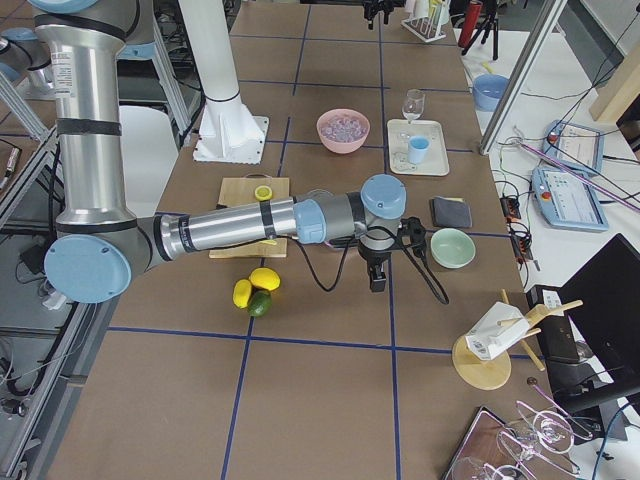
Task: Put ice in cup with scoop
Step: 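Grasp the metal scoop handle with the right gripper while the left arm advances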
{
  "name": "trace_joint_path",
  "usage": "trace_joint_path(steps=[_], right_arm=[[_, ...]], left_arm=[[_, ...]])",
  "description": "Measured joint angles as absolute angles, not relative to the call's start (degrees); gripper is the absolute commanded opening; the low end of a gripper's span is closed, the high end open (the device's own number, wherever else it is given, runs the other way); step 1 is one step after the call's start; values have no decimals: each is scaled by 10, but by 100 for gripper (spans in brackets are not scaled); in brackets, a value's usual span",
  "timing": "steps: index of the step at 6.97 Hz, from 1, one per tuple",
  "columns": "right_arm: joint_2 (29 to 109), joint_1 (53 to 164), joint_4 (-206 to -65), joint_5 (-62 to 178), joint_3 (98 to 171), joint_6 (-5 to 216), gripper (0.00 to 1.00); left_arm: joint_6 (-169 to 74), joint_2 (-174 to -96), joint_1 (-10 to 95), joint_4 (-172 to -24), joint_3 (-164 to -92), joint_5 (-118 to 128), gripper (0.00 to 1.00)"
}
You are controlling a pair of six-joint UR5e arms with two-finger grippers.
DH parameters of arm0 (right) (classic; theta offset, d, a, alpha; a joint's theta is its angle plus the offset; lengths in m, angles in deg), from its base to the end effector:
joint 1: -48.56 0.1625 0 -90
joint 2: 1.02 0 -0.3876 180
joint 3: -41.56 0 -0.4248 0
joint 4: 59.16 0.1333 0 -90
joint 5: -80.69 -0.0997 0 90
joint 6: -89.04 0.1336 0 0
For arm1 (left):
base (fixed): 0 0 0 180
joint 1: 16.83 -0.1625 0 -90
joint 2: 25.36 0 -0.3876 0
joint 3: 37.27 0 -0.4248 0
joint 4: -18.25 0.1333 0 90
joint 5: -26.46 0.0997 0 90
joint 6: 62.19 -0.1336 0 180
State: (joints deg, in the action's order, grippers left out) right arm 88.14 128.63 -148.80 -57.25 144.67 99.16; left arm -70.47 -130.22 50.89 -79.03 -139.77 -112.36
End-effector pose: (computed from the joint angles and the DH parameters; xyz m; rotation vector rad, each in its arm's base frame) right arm -0.0589 -0.5345 0.5097 0.0865 -0.8604 -0.1014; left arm 0.2005 -0.5757 0.3576 0.4730 0.9088 0.7443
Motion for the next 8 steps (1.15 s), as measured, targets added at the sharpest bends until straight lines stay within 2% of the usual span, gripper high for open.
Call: trace_joint_path(steps=[3,6,8], right_arm=[[891,1186,-1462,-554,1540,1188,100],[950,1078,-1327,-480,1564,1330,100],[972,1011,-1308,-446,1568,1358,100]], left_arm=[[-698,-1323,468,-806,-1418,-1116,100],[-694,-1323,434,-910,-1433,-1103,100],[-691,-1323,423,-939,-1430,-1118,100]])
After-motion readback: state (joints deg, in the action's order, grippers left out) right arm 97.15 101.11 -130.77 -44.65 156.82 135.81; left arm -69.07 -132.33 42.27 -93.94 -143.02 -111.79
